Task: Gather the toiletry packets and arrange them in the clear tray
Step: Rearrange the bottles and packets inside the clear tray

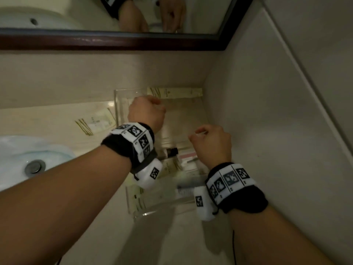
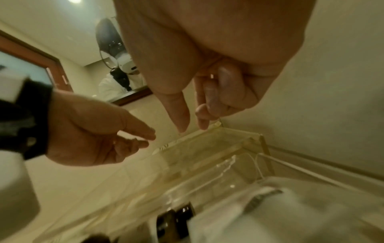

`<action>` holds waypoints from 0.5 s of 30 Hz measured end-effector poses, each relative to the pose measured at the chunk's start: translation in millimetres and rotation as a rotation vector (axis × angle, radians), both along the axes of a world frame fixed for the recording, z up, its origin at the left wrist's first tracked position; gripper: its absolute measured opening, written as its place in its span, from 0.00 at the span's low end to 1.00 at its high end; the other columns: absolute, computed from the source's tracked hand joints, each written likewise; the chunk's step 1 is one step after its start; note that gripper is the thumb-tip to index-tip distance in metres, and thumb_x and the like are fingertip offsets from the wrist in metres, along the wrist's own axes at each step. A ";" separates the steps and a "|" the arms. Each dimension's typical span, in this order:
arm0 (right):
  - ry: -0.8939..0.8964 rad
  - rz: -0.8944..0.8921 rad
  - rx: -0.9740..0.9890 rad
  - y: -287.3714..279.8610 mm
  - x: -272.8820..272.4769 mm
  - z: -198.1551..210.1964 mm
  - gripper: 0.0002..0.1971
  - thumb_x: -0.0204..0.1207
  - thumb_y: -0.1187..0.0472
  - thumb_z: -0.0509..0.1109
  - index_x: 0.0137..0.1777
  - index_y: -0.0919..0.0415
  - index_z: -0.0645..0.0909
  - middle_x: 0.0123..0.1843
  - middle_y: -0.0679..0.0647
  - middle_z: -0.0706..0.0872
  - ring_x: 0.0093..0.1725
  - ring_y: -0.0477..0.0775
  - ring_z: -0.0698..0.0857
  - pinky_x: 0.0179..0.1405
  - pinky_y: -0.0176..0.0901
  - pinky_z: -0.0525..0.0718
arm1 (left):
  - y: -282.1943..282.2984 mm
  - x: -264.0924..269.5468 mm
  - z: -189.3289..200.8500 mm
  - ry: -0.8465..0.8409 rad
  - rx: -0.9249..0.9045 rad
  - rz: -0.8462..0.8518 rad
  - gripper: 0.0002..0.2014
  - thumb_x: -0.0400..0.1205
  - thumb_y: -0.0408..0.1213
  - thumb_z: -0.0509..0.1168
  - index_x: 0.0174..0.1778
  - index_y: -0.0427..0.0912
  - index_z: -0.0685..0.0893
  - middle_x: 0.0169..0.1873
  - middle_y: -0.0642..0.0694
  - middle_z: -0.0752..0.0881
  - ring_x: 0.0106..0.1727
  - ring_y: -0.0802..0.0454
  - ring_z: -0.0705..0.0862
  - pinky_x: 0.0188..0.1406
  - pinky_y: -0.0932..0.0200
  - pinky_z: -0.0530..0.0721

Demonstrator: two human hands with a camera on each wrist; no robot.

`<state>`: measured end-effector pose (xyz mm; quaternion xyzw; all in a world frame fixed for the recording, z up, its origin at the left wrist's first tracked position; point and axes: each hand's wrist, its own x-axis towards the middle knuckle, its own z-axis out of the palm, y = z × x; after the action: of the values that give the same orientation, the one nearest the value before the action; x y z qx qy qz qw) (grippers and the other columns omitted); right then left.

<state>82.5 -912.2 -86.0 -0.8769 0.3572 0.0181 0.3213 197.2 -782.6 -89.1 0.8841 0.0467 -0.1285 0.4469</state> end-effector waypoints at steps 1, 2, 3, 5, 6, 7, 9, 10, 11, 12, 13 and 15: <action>-0.003 -0.018 0.026 -2.1 6.7 1.1 0.12 0.71 0.48 0.74 0.50 0.51 0.89 0.47 0.53 0.92 0.50 0.57 0.89 0.54 0.50 0.88 | -0.3 8.4 -2.1 0.015 -0.012 0.040 0.13 0.79 0.43 0.71 0.59 0.46 0.90 0.57 0.44 0.91 0.56 0.46 0.88 0.51 0.63 0.80; -0.011 -0.035 0.056 -4.2 14.4 2.2 0.11 0.70 0.50 0.74 0.49 0.53 0.89 0.46 0.53 0.92 0.50 0.58 0.89 0.53 0.50 0.88 | -0.1 16.0 -4.7 0.031 -0.019 0.076 0.14 0.79 0.43 0.71 0.59 0.46 0.90 0.58 0.43 0.90 0.56 0.45 0.88 0.50 0.63 0.81; -0.025 -0.047 0.085 -6.3 22.8 3.6 0.10 0.70 0.52 0.73 0.47 0.56 0.89 0.45 0.54 0.92 0.49 0.59 0.89 0.52 0.51 0.88 | -0.4 22.4 -7.2 0.047 -0.015 0.109 0.15 0.78 0.44 0.72 0.60 0.46 0.90 0.58 0.43 0.90 0.56 0.44 0.88 0.52 0.62 0.82; -0.062 -0.090 0.129 -12.0 41.4 5.8 0.11 0.70 0.54 0.73 0.45 0.62 0.89 0.43 0.57 0.92 0.47 0.61 0.89 0.51 0.54 0.88 | -2.4 32.7 -12.8 0.072 -0.006 0.165 0.16 0.77 0.45 0.73 0.60 0.47 0.89 0.58 0.42 0.90 0.57 0.42 0.88 0.58 0.57 0.85; -0.072 -0.115 0.146 -16.4 51.0 5.9 0.13 0.71 0.54 0.73 0.47 0.64 0.88 0.46 0.59 0.92 0.48 0.62 0.89 0.52 0.54 0.88 | -3.7 36.9 -15.2 0.078 -0.005 0.183 0.16 0.76 0.45 0.73 0.59 0.48 0.89 0.57 0.42 0.91 0.56 0.42 0.89 0.60 0.55 0.86; -0.084 -0.132 0.163 -21.6 61.3 4.2 0.15 0.73 0.53 0.73 0.51 0.65 0.88 0.48 0.59 0.92 0.49 0.61 0.89 0.53 0.52 0.88 | -5.2 40.2 -16.4 0.086 -0.003 0.198 0.15 0.76 0.45 0.74 0.58 0.48 0.89 0.55 0.42 0.91 0.55 0.41 0.89 0.60 0.52 0.86; -0.082 -0.131 0.177 -28.5 80.5 1.2 0.18 0.73 0.51 0.73 0.55 0.65 0.87 0.50 0.58 0.90 0.49 0.59 0.88 0.50 0.46 0.86 | -8.8 47.0 -17.9 0.113 -0.009 0.216 0.14 0.74 0.45 0.74 0.56 0.49 0.89 0.52 0.42 0.92 0.52 0.41 0.90 0.57 0.50 0.88; -0.081 -0.127 0.183 -30.8 90.3 -2.3 0.21 0.71 0.48 0.72 0.54 0.66 0.87 0.49 0.60 0.90 0.48 0.61 0.89 0.45 0.46 0.86 | -9.9 51.1 -18.8 0.131 -0.019 0.221 0.14 0.74 0.45 0.75 0.54 0.50 0.89 0.49 0.41 0.92 0.50 0.41 0.91 0.55 0.50 0.89; -0.086 -0.135 0.200 -33.3 98.6 -5.7 0.24 0.69 0.47 0.72 0.53 0.69 0.86 0.48 0.62 0.91 0.45 0.63 0.90 0.40 0.47 0.87 | -10.8 55.1 -18.6 0.149 -0.029 0.226 0.13 0.73 0.46 0.75 0.52 0.50 0.89 0.48 0.41 0.92 0.48 0.41 0.91 0.54 0.49 0.90; -0.087 -0.150 0.240 -35.6 106.0 -9.0 0.24 0.70 0.47 0.72 0.52 0.70 0.86 0.47 0.64 0.91 0.39 0.62 0.89 0.33 0.46 0.86 | -11.5 58.4 -18.6 0.160 -0.033 0.225 0.12 0.73 0.46 0.75 0.51 0.50 0.89 0.47 0.42 0.92 0.48 0.41 0.91 0.54 0.49 0.90; -0.075 -0.169 0.293 -37.6 112.1 -11.0 0.23 0.72 0.48 0.72 0.52 0.71 0.85 0.46 0.63 0.91 0.32 0.59 0.87 0.26 0.43 0.82 | -11.9 61.4 -18.0 0.169 -0.024 0.218 0.12 0.74 0.46 0.75 0.51 0.49 0.89 0.48 0.42 0.92 0.49 0.41 0.91 0.55 0.49 0.90; -0.007 -0.201 0.387 -42.3 120.9 -13.3 0.19 0.78 0.49 0.70 0.44 0.68 0.84 0.41 0.61 0.90 0.24 0.52 0.81 0.22 0.39 0.77 | -12.0 68.0 -19.3 0.179 -0.003 0.202 0.14 0.76 0.46 0.75 0.55 0.45 0.89 0.52 0.42 0.92 0.55 0.41 0.90 0.60 0.48 0.87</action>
<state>203.4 -954.5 -99.4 -0.7587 0.4317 0.0512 0.4852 265.2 -794.6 -108.4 0.8593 0.1748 -0.1611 0.4529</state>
